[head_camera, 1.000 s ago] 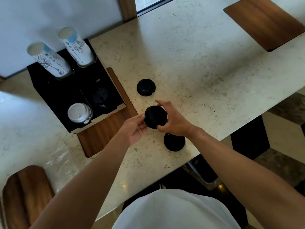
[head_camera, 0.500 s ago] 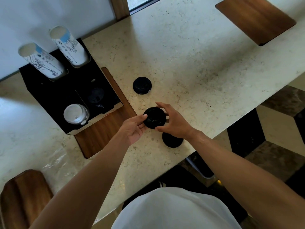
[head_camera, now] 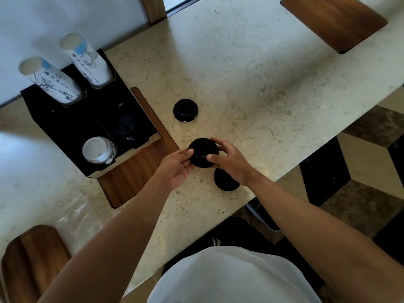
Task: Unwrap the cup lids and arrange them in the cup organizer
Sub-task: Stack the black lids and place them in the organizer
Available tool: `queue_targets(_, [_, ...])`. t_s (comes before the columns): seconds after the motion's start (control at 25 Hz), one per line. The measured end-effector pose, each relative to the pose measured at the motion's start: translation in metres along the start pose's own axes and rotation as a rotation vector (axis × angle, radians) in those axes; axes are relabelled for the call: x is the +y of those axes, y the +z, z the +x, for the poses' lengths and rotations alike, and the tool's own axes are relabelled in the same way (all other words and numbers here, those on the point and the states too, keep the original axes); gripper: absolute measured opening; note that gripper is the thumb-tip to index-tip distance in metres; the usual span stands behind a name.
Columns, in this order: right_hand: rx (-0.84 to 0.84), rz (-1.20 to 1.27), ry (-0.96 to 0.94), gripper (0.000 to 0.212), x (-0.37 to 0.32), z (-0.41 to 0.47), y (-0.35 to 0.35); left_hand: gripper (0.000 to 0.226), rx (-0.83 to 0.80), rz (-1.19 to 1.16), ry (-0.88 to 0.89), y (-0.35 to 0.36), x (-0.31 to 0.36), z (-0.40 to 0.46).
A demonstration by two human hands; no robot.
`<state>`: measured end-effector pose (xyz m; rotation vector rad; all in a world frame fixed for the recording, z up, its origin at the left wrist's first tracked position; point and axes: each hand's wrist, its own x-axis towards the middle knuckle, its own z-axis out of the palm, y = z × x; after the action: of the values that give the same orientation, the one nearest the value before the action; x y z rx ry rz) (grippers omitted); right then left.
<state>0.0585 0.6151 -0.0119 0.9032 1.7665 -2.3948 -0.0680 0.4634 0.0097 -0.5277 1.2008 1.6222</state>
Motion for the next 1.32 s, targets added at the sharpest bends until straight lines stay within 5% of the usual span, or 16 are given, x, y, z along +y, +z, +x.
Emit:
queue_targets(0.08, [0.020,0.176,0.025,0.061,0.002,0.001,-0.001,0.029,0.007,0.024,0.005,0.001,0.000,-0.001])
queue_targets(0.36, [0.073,0.131,0.009,0.043,0.011,-0.003,-0.008,0.036,0.038,0.026,-0.001,-0.001,-0.004,-0.005])
queue_targets(0.44, [0.169,-0.008,0.019,0.030,0.014,-0.004,-0.010,0.035,0.057,0.018,-0.005,-0.003,-0.005,-0.005])
queue_targets(0.56, [0.399,-0.537,-0.118,0.016,0.025,-0.015,-0.021,0.032,0.089,-0.017,-0.026,-0.011,-0.005,-0.006])
queue_targets(0.68, [0.384,-0.967,-0.215,0.052,0.041,-0.034,-0.030,0.027,0.117,-0.018,-0.048,-0.020,-0.007,-0.007])
queue_targets(0.84, [0.391,-1.303,-0.081,0.109,0.058,-0.044,-0.023,0.023,0.135,-0.008,-0.057,-0.026,-0.010,-0.011])
queue_targets(1.08, [0.460,-1.339,-0.072,0.097,0.062,-0.043,-0.015,0.031,0.165,-0.017,-0.051,-0.031,-0.009,-0.015])
queue_targets(1.32, [0.478,-0.900,-0.231,0.098,0.036,-0.038,0.008,0.039,0.164,-0.030,-0.037,-0.037,-0.013,-0.024])
